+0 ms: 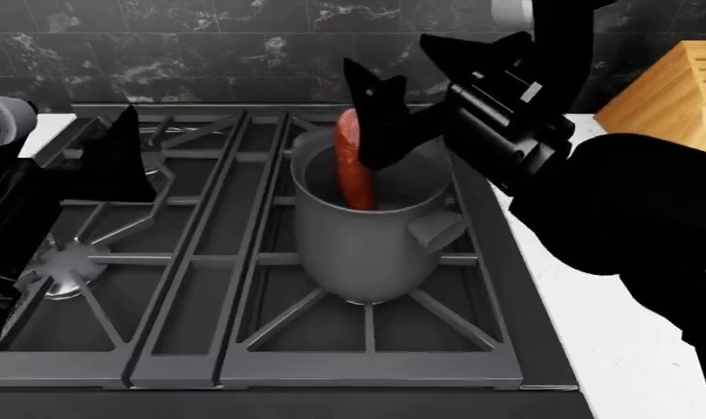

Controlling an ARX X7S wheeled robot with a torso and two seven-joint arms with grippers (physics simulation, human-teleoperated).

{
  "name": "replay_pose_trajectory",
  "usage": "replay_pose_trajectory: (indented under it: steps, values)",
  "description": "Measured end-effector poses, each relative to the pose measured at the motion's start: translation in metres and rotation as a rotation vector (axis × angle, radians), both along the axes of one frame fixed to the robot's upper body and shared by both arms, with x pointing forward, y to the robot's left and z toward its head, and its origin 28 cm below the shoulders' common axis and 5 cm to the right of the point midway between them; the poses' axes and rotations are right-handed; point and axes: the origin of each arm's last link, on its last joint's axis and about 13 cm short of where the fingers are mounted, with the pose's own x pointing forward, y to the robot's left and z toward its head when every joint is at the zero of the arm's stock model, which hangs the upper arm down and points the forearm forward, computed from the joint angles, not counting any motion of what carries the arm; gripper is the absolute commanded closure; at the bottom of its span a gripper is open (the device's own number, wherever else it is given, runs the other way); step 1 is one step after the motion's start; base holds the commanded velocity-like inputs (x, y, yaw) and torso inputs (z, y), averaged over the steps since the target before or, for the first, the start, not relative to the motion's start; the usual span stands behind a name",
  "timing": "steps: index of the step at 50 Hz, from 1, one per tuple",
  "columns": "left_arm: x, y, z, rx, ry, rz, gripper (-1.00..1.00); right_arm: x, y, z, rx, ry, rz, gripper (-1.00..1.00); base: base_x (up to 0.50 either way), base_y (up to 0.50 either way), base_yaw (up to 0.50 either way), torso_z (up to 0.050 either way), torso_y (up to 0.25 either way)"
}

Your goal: Frozen meat rests on a plate on the counter. Retrieve the meat and place it in a pot on a burner. Then turn the burner on.

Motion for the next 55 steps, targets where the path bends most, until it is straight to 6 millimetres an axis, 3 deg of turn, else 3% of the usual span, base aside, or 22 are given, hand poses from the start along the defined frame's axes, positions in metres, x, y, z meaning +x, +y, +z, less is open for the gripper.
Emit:
replay_pose_trajectory:
  steps: [18, 55]
  values:
    - [0.0005, -0.0005, 0.0001, 0.007, 0.0, 0.0, -1.0, -0.0051, -0.0003, -0.0006, 0.003, -0.023, -0.022, -1.0, -0.36, 0.37, 0.0, 0.0, 0.0]
    - [0.001, -0.0053, 0.0011, 0.037, -0.003, -0.006, -1.0, -0.0062, -0.0046, -0.0044, 0.002, -0.021, -0.036, -1.0, -0.49, -0.05, 0.0, 0.0, 0.0]
